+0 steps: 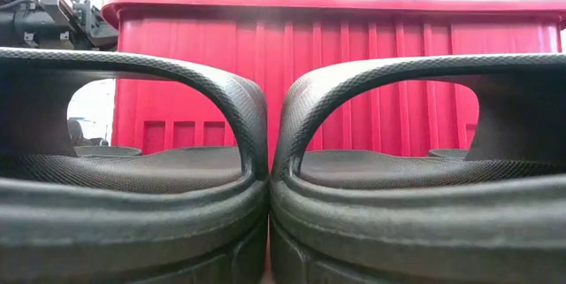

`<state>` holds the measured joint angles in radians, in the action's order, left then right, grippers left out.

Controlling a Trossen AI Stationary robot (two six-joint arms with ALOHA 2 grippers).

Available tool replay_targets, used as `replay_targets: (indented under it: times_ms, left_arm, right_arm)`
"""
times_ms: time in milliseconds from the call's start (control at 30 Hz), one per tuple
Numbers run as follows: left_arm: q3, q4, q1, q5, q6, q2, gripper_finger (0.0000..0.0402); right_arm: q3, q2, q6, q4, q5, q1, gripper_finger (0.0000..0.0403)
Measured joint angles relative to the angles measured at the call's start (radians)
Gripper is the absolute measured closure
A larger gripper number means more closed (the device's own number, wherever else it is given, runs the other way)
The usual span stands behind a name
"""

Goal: Pick and place slides into bin
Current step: Adjust the red bin on the table

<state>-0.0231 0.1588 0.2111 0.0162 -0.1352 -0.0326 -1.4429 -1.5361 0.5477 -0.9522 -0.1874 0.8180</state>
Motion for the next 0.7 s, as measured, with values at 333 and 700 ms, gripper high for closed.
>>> replay_targets:
  times_ms: [333, 700]
  left_arm:
    - [0.0, 0.004, 0.0, 0.0, -0.024, 0.0, 0.0378]
    - [0.0, 0.003, 0.0, 0.0, -0.025, 0.0, 0.0378]
  right_arm:
    - [0.03, 0.089, -0.076, -0.137, -0.056, -0.048, 0.0401]
    - [0.16, 0.18, -0.143, -0.008, 0.031, -0.105, 0.0403]
